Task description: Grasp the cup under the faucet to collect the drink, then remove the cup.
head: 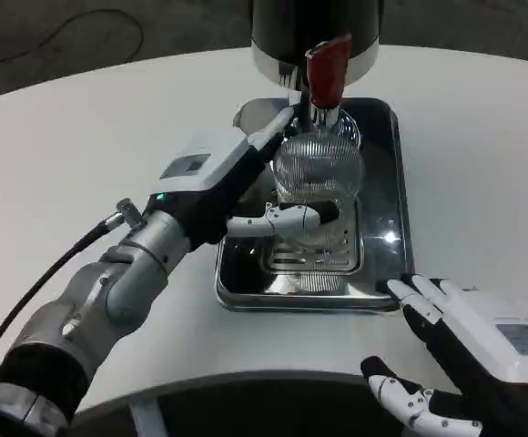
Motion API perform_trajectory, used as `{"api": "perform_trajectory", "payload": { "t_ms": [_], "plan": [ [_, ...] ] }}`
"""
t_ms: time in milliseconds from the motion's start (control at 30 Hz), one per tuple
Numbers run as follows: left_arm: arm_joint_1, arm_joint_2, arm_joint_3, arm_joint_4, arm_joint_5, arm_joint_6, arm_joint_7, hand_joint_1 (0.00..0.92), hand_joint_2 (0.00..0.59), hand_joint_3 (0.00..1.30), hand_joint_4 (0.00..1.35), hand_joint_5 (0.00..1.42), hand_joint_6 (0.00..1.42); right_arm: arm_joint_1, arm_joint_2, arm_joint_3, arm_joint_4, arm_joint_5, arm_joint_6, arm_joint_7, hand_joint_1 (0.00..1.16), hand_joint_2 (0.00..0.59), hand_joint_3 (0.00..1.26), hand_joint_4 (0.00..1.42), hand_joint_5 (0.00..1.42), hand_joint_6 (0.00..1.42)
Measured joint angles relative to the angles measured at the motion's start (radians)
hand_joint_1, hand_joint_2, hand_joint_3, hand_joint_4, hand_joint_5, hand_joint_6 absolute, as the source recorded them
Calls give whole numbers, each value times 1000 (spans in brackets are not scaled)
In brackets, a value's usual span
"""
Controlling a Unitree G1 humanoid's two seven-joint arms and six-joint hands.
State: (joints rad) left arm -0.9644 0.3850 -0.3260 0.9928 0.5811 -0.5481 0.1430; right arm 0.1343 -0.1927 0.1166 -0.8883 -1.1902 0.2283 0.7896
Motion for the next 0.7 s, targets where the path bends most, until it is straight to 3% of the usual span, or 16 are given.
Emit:
{"api": "perform_trajectory", "payload": {
  "t_ms": [433,700],
  "plan": [
    [33,40,35,-78,-30,-23,-6,127,118,10,0,210,266,-1,6,11,17,-3,2,0,158,439,73,0,0,0],
    [133,85,89,-204,-103,-47,-36,112,111,40,38,226,275,-13,9,9,20,-3,4,0,158,439,73,0,0,0]
  ]
}}
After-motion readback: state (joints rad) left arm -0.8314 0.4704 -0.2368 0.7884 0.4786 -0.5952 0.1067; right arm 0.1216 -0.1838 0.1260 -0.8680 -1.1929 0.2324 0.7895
